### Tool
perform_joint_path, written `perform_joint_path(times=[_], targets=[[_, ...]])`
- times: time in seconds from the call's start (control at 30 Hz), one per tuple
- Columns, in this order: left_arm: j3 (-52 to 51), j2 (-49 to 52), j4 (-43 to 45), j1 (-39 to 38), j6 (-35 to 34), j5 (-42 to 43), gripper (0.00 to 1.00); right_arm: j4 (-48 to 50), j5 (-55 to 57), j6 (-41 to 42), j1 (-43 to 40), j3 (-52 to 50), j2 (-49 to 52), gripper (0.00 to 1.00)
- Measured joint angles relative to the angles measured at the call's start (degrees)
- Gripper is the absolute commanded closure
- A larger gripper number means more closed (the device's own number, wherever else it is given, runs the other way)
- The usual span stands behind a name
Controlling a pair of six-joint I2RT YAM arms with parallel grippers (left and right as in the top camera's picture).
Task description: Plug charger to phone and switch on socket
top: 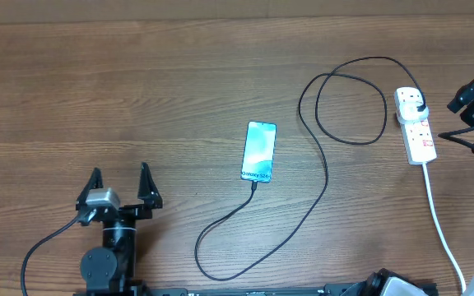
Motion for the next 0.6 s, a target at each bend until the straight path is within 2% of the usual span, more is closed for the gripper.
perform_joint_path(times=[0.2, 0.6], targets=[[0.0, 0.0, -8.0, 0.7, 2.3, 0.0, 0.0, 0.0, 0.0, 0.0, 0.0, 0.0, 0.0, 0.0], [0.0, 0.0, -8.0, 0.7, 7.8, 0.7, 0.0, -0.1, 0.0, 0.0, 0.0, 0.0, 0.0, 0.0]])
